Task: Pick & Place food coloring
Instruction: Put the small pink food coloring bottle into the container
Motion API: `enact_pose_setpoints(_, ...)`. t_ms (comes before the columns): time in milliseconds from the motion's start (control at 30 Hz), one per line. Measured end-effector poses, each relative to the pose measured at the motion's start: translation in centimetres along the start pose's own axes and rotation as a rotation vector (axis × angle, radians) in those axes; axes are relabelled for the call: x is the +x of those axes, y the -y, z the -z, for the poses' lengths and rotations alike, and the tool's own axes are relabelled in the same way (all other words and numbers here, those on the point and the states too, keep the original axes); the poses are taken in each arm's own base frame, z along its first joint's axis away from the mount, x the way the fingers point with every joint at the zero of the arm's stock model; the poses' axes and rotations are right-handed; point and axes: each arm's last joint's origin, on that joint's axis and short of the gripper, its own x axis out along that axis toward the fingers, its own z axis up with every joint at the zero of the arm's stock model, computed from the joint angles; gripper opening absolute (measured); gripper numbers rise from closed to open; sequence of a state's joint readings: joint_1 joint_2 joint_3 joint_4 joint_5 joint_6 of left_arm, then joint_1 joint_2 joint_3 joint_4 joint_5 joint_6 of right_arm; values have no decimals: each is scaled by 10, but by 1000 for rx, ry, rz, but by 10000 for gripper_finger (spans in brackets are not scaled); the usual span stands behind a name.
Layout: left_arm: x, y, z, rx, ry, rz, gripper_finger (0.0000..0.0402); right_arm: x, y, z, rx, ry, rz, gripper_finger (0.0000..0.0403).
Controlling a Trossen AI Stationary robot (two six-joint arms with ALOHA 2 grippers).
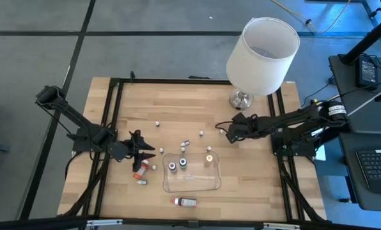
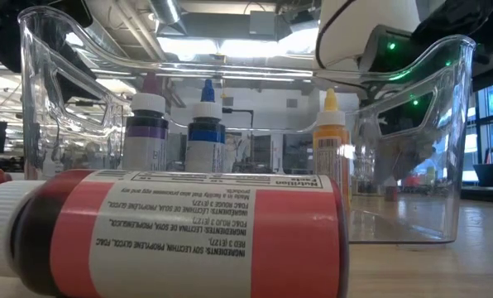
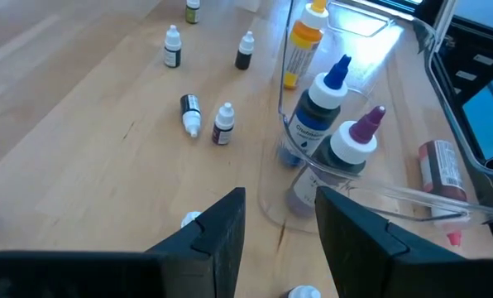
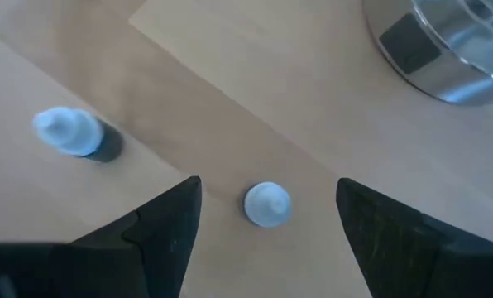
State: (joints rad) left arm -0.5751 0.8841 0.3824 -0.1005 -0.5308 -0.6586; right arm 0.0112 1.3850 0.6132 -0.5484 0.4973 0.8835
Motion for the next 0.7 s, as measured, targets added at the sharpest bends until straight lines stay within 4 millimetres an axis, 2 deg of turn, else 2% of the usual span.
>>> enact_pose_setpoints(233, 0, 0, 0, 0, 0, 0, 144, 9, 2, -2, 20, -41, 18, 263)
enact_pose_setpoints(700, 0, 0, 0, 0, 0, 1, 143, 11, 5, -5, 5, -49, 19, 111)
